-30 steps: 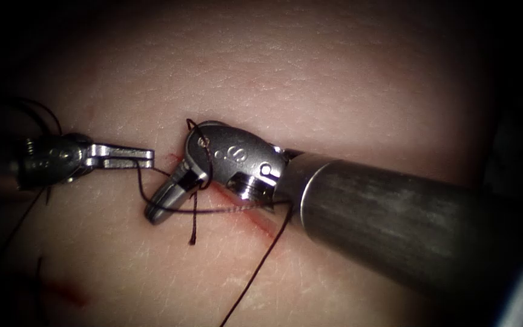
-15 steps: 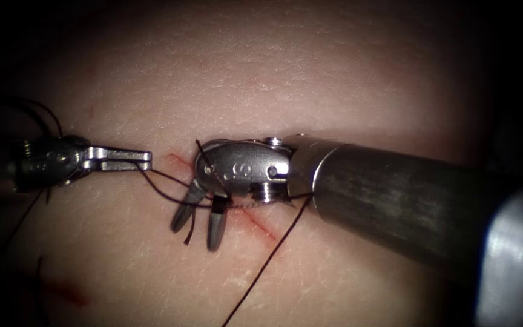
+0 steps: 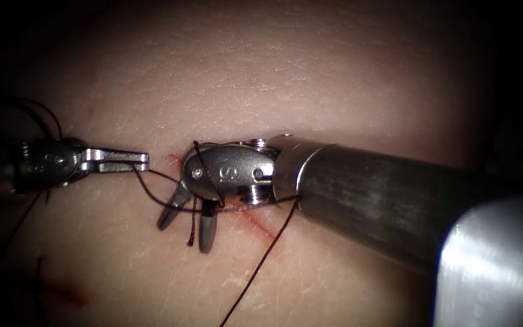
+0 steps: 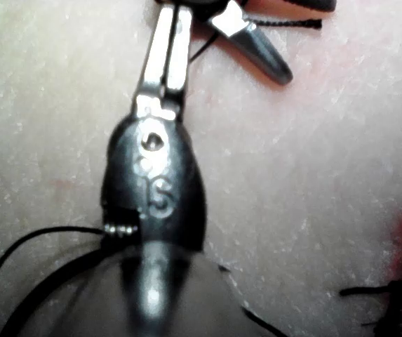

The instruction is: Wound Closure

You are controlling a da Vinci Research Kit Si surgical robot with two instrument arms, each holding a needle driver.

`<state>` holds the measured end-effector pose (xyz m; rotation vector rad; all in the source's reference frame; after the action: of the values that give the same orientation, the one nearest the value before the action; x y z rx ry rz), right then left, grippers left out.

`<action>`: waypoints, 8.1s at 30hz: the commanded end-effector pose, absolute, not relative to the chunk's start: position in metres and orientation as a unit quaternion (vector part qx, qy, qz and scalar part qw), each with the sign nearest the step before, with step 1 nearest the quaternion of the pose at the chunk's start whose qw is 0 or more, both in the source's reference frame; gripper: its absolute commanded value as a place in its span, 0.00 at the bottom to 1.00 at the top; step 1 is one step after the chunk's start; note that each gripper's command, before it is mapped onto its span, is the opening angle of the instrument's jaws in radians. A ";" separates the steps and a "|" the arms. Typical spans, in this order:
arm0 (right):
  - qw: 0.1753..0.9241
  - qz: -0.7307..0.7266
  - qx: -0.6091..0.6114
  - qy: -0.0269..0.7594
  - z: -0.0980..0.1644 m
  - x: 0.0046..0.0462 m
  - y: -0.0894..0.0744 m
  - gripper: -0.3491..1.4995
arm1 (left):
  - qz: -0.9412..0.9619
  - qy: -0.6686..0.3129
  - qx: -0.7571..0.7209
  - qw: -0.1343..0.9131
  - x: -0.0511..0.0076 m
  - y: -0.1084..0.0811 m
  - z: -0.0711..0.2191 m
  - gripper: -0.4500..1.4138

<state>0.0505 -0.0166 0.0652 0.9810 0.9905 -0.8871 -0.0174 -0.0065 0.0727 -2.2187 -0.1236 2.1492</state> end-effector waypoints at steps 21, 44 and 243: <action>0.694 -0.390 0.398 0.455 0.064 0.0523 -0.013 0.00 | 0.697 -0.038 -0.716 0.018 -0.0181 -0.009 0.073 0.00; 0.684 -0.309 0.377 0.543 0.065 0.0496 -0.010 0.00 | 0.744 -0.051 -0.666 -0.038 -0.0186 -0.021 0.069 0.00; 0.554 0.431 0.132 0.700 0.063 0.0429 -0.015 0.49 | 0.750 0.058 -0.639 -0.162 -0.0221 -0.011 0.075 0.00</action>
<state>0.0420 -0.0151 0.0627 0.2952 1.6290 1.0407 -0.0218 -0.0105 0.0737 -2.2404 0.2094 2.6362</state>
